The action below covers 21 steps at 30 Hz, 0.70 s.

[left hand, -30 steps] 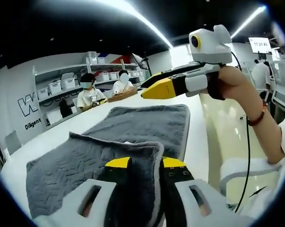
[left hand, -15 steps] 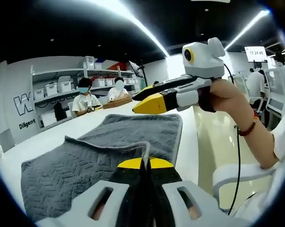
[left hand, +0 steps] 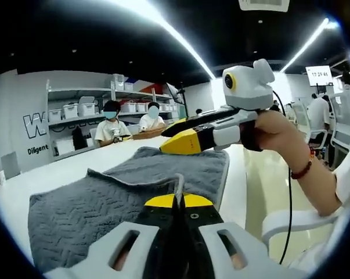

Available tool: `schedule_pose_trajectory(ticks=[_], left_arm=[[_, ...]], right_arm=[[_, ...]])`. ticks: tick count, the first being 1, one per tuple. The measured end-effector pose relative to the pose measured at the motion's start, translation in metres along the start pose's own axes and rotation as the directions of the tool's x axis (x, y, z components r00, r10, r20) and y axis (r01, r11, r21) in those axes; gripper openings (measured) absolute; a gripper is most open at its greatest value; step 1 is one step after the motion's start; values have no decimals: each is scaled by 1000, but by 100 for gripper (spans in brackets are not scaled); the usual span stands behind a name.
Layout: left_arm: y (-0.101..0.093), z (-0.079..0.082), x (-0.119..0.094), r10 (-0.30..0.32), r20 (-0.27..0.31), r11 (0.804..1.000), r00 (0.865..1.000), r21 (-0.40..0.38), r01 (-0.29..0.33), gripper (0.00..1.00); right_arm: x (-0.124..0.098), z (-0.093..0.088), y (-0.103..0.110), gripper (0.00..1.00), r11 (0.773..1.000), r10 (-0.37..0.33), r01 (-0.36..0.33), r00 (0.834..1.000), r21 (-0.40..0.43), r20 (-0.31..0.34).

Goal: Open the folded towel by lifting each exposed corner and separating the folded layers until the towel lies flat within the target outline without major curled edges

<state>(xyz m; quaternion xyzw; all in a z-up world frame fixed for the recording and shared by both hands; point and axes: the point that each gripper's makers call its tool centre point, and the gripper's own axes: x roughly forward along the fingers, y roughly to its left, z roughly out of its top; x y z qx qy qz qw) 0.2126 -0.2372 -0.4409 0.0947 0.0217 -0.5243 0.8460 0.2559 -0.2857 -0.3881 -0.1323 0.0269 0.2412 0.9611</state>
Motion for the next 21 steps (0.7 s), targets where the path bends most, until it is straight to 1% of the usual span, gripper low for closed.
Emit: schedule_pose_trajectory(ticks=[4, 6, 8, 12, 15, 21], left_arm=[[1, 2, -2, 4, 6, 1000, 1000, 3, -4, 0], [3, 3, -3, 19, 14, 1000, 1000, 1, -19, 0], [4, 4, -4, 14, 21, 1000, 1000, -24, -13, 0], [6, 6, -7, 14, 32, 999, 999, -41, -13, 0], [7, 7, -9, 16, 36, 999, 999, -36, -15, 0], [11, 9, -12, 24, 44, 999, 999, -27, -22, 0]], right_arm=[[3, 3, 1, 30, 1000, 7, -7, 1000, -8, -7], [5, 4, 1, 30, 1000, 10, -10, 1000, -12, -7], [8, 6, 1, 30, 1000, 19, -19, 1000, -9, -7], [16, 6, 3, 30, 999, 31, -31, 999, -8, -18], [21, 5, 9, 30, 998, 55, -55, 998, -10, -33], [30, 13, 15, 31, 997, 70, -71, 997, -24, -31]])
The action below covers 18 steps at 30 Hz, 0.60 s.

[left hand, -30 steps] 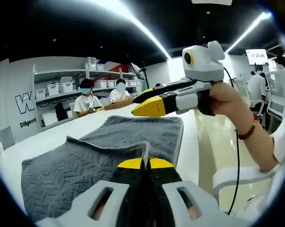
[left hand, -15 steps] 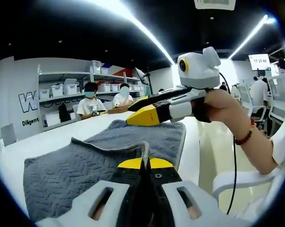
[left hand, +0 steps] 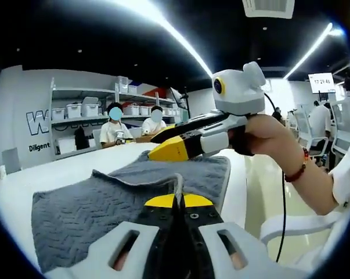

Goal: Open the folded towel by lifting each exposed corner and separating the folded layers until the towel lies flat within the target outline without major curled edges

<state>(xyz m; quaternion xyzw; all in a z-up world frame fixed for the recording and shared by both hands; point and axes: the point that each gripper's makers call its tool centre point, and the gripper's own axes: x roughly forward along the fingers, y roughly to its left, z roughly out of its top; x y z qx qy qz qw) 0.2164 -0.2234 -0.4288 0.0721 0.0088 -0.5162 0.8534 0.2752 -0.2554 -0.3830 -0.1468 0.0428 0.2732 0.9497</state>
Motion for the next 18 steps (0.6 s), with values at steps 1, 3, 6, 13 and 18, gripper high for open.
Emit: schedule_pose_trajectory(ticks=[1, 3, 6, 13, 18], left_arm=[[0, 0, -1, 0, 3, 1000, 1000, -1, 0, 0], [1, 0, -1, -1, 3, 1000, 1000, -1, 1, 0], [1, 1, -2, 2, 8, 1000, 1000, 8, -2, 0], [4, 4, -5, 11, 14, 1000, 1000, 20, -11, 0], [5, 4, -7, 14, 21, 1000, 1000, 14, -15, 0]], right_arm=[[1, 1, 0, 31, 1000, 1, -1, 1000, -1, -1], [5, 1, 0, 31, 1000, 4, -4, 1000, -4, -6], [8, 2, 7, 32, 999, 33, -33, 999, -13, -12], [15, 3, 7, 31, 999, 37, -37, 999, -4, -14], [24, 3, 5, 31, 999, 39, -38, 999, 6, -27]])
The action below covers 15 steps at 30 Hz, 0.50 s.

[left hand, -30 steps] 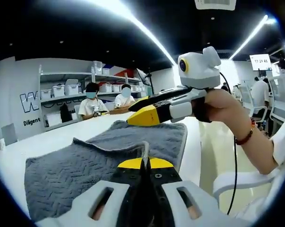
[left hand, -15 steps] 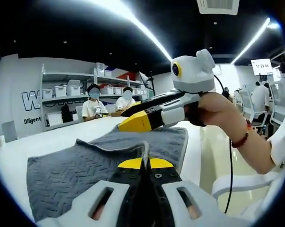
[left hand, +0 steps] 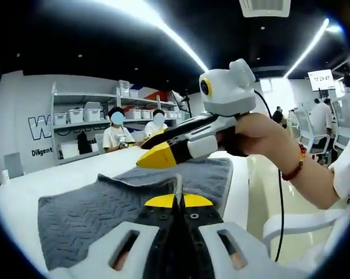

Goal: Open the folded towel by lifting each exposed corner and separating the folded layers until the towel lies flat within the target outline without major curled edges

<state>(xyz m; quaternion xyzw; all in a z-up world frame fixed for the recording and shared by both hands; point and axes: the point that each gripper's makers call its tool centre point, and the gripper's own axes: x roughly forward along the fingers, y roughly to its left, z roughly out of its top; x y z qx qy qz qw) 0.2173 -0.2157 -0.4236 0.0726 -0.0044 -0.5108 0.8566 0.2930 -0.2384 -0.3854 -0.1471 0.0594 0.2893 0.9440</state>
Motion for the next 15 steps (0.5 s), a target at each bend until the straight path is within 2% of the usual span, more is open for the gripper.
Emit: schedule_pose_trajectory(ticks=[15], left_arm=[[1, -2, -2, 4, 8, 1000, 1000, -5, -4, 0]], right_arm=[[32, -7, -14, 31, 1000, -12, 11, 997, -4, -82]])
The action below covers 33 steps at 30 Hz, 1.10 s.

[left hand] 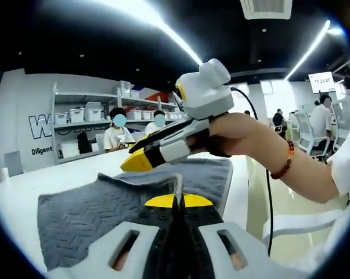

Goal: Open the folded towel by lifting each exposed corner and separating the folded layers until the towel lies flat within the target outline without major curled edges

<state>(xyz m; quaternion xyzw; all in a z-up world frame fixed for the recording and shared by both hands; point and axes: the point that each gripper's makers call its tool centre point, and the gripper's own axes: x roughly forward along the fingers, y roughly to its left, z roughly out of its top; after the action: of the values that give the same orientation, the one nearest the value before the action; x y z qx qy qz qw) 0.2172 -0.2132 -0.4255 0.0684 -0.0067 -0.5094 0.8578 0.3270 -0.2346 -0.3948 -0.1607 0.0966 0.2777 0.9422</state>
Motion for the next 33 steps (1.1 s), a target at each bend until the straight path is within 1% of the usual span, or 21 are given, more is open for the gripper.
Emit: schedule_pose_trajectory(ticks=[8, 12, 14, 15, 17, 23, 30, 33], left_arm=[[1, 1, -1, -1, 6, 1000, 1000, -2, 1, 0], [1, 2, -2, -3, 9, 1000, 1000, -7, 3, 0], [1, 3, -2, -4, 11, 1000, 1000, -5, 4, 0], [1, 3, -2, -5, 11, 1000, 1000, -5, 5, 0], [1, 3, -2, -5, 13, 1000, 1000, -5, 5, 0], [0, 4, -1, -5, 14, 1000, 1000, 9, 5, 0], [0, 6, -2, -7, 20, 1000, 1000, 6, 7, 0], [-1, 6, -2, -12, 21, 1000, 1000, 5, 12, 0]], right_arm=[[15, 0, -9, 31, 1000, -3, 3, 999, 4, -31], [21, -1, -12, 31, 1000, 5, -4, 999, 19, -40], [25, -3, -14, 31, 1000, 5, -3, 999, 25, -48], [29, -6, -16, 31, 999, 2, 0, 998, 32, -63], [31, -7, -17, 31, 999, 0, 2, 998, 32, -68], [43, -13, -21, 30, 1000, -9, 12, 994, 28, -113], [57, -18, -26, 30, 1000, -12, 16, 988, 25, -153], [60, -20, -27, 30, 1000, -15, 18, 987, 22, -159]])
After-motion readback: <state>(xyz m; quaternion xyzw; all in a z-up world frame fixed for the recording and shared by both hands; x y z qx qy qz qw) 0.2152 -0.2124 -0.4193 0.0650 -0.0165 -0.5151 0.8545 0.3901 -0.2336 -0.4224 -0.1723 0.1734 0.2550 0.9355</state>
